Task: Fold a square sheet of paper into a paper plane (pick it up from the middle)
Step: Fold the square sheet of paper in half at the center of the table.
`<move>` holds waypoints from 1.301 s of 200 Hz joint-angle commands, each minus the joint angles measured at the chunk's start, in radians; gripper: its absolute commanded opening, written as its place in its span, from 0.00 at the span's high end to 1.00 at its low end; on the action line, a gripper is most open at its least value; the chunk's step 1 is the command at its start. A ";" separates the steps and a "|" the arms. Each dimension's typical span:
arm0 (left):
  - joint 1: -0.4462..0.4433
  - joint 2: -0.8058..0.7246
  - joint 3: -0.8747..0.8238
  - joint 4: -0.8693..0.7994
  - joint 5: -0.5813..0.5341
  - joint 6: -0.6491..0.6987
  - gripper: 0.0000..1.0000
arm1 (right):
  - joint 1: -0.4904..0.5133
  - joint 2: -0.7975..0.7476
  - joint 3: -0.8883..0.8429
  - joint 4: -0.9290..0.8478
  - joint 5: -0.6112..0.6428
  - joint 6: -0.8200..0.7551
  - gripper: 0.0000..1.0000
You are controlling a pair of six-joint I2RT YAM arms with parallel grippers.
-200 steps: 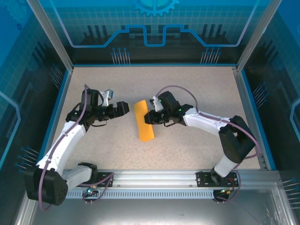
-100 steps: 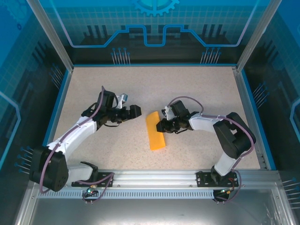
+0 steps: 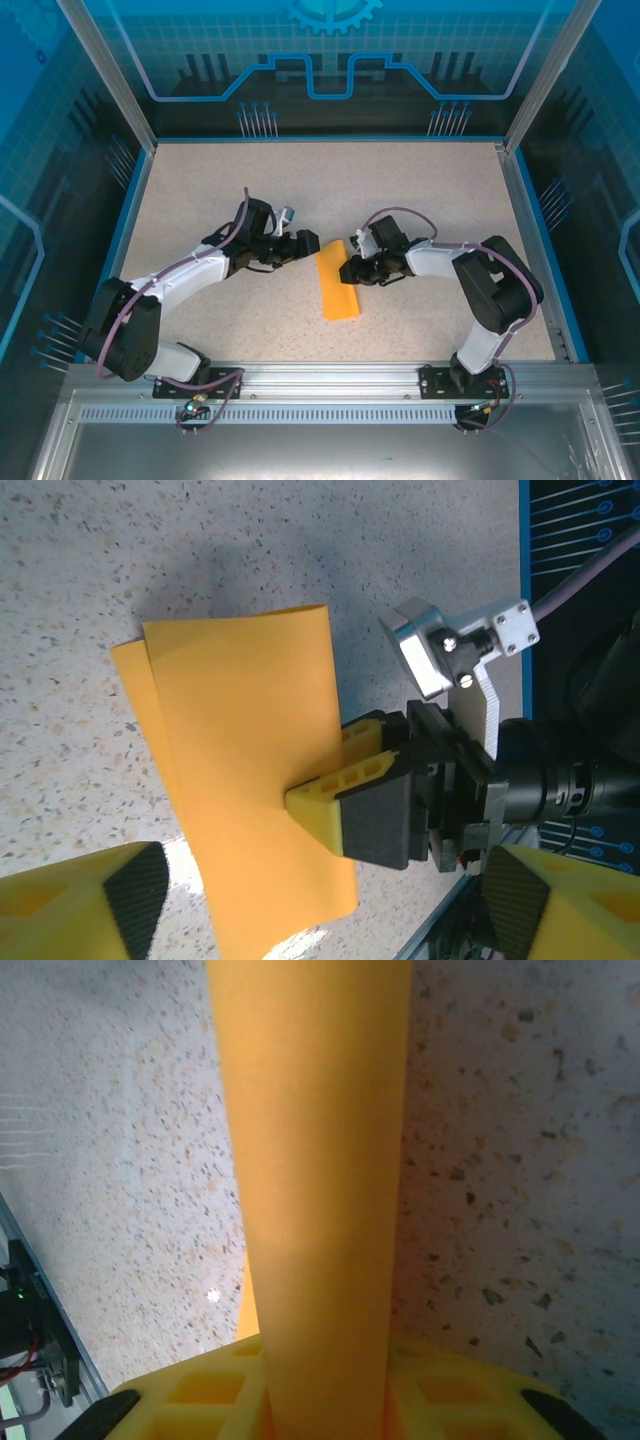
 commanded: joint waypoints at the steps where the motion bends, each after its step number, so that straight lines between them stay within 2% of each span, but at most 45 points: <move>1: -0.024 0.043 -0.013 0.056 -0.046 -0.031 0.22 | -0.016 0.023 0.008 -0.038 -0.020 -0.049 0.72; 29: -0.067 0.086 -0.025 0.090 -0.123 -0.041 0.36 | -0.016 0.023 0.008 -0.042 -0.022 -0.066 0.71; 65: -0.117 0.152 -0.033 0.151 -0.164 -0.051 0.58 | -0.016 0.029 0.018 -0.064 -0.020 -0.092 0.69; 103: -0.154 0.206 -0.022 0.158 -0.174 -0.043 0.68 | -0.016 0.031 0.030 -0.094 -0.007 -0.120 0.68; 152: -0.178 0.270 -0.005 0.154 -0.190 -0.028 0.78 | -0.016 0.035 0.036 -0.090 -0.019 -0.119 0.68; 224: -0.200 0.316 -0.001 0.128 -0.221 -0.007 0.82 | -0.014 0.023 0.060 -0.111 -0.005 -0.116 0.66; 260: -0.200 0.334 -0.005 0.128 -0.221 -0.001 0.83 | -0.014 0.004 0.067 -0.145 0.011 -0.123 0.61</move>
